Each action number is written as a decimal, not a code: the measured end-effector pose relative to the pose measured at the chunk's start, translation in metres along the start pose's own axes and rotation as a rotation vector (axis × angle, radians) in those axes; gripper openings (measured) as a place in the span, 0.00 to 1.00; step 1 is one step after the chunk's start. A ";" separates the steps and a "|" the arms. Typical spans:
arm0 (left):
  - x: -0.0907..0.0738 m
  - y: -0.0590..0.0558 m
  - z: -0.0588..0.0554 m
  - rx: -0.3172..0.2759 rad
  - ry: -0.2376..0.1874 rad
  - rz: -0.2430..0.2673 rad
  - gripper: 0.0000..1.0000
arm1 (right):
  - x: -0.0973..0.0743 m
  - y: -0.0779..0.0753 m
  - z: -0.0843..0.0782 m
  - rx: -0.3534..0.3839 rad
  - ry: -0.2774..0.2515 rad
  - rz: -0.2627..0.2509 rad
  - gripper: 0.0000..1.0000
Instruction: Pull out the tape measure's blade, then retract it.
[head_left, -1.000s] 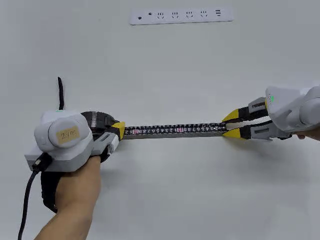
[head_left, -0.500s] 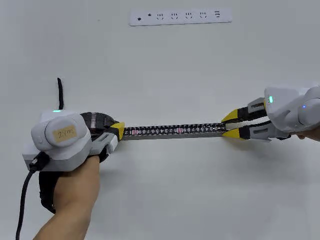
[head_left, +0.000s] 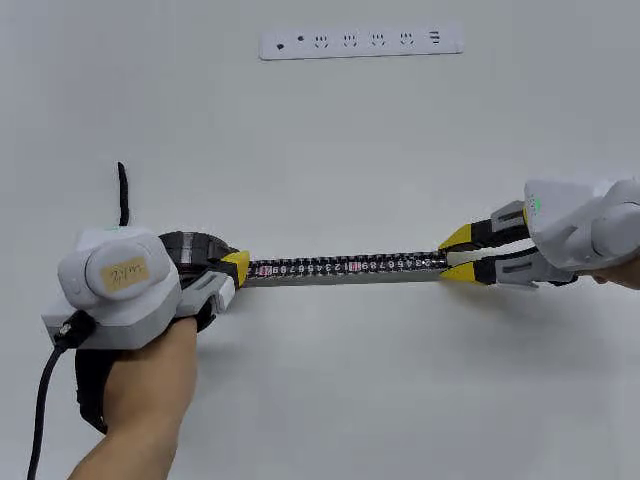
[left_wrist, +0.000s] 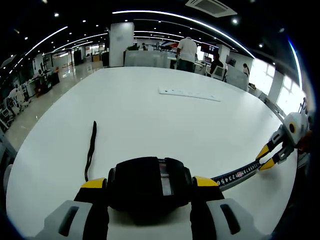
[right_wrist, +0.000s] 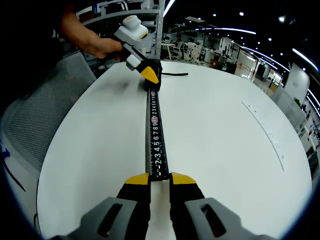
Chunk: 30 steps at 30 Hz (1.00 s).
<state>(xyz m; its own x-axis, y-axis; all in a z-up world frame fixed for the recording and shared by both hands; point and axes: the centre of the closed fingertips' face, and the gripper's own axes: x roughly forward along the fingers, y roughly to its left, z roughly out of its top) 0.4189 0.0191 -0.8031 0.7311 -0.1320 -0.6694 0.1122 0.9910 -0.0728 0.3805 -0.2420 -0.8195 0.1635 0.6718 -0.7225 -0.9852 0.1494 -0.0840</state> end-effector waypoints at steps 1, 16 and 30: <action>0.000 0.000 0.000 0.000 0.000 -0.001 0.63 | 0.000 0.000 0.001 -0.001 0.000 0.001 0.12; -0.001 0.000 -0.001 -0.009 0.003 -0.008 0.63 | 0.008 0.002 0.011 0.002 -0.010 0.006 0.12; -0.002 0.000 0.000 -0.016 0.009 -0.014 0.63 | 0.024 0.003 0.029 -0.009 -0.034 0.018 0.12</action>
<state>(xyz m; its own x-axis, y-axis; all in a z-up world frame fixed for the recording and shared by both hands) 0.4175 0.0198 -0.8023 0.7237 -0.1460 -0.6745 0.1121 0.9893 -0.0938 0.3829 -0.2042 -0.8174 0.1474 0.6987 -0.7001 -0.9884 0.1306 -0.0778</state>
